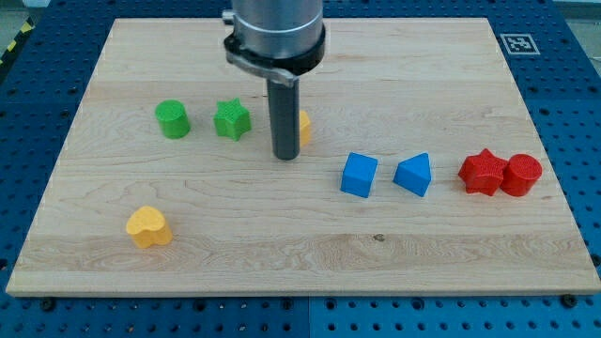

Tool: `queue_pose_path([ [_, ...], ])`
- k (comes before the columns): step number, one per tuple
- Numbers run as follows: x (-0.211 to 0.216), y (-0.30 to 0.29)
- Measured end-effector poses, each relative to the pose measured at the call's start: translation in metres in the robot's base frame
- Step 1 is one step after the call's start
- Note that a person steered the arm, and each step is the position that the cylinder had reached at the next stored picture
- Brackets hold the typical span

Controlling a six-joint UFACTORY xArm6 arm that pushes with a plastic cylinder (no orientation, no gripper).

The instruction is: Touch the yellow heart

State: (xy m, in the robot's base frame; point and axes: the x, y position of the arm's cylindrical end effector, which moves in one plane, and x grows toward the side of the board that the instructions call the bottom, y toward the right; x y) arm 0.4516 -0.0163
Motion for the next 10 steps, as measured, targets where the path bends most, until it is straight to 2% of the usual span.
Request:
queue_pose_path([
  [2,-0.009,0.01],
  [3,0.0,-0.035],
  [5,0.041,-0.175],
  [6,0.073,-0.194],
  [9,0.162,-0.181],
  [10,0.166,-0.178],
])
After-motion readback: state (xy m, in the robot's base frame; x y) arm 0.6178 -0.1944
